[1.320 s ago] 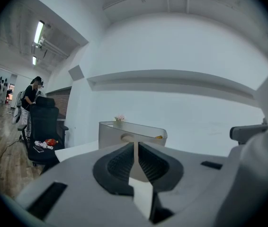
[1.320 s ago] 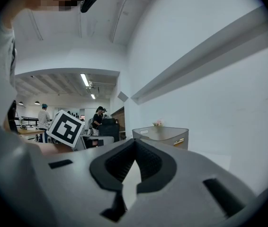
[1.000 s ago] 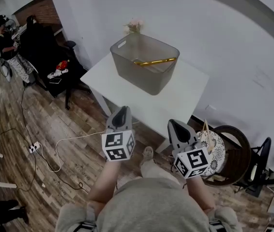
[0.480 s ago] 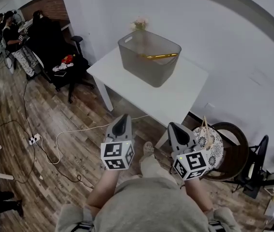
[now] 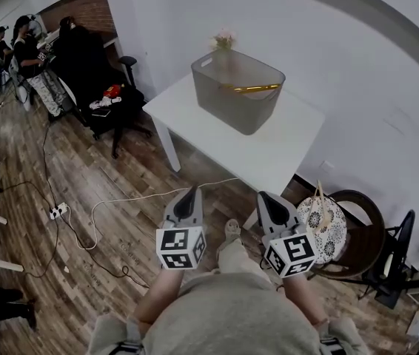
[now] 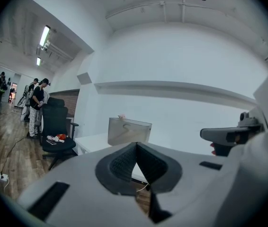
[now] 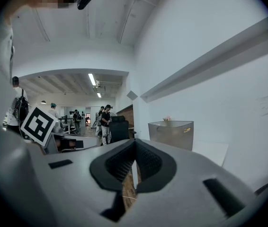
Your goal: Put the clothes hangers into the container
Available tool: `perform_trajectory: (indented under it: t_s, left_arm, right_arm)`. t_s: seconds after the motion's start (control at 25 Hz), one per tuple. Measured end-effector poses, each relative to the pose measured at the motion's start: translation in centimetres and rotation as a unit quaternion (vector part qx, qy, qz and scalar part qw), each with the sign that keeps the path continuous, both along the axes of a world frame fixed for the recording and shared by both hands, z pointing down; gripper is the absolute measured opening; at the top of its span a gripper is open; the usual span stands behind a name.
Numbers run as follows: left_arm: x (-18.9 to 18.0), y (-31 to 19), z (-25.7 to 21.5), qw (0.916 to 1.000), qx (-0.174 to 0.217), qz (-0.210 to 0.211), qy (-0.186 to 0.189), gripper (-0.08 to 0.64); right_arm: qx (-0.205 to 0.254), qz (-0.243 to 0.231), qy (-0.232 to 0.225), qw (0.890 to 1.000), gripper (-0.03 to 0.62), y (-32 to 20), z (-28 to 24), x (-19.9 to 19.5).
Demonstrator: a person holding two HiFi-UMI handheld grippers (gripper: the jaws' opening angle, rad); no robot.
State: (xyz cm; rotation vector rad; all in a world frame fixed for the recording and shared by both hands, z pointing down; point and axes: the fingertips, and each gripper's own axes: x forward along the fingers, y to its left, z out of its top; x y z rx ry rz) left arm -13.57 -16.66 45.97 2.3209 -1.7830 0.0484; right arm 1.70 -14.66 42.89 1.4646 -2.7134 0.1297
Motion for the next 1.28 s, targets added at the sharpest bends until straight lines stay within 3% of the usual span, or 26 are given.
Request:
perform_trajectory:
  t_s: [1.28]
  left_arm:
    - [-0.3,-0.9,-0.3,0.9998,-0.006,0.016,0.009,0.008]
  right_arm:
    - [0.004,0.007,0.012,1.000,-0.002,-0.9,0.2,-0.5]
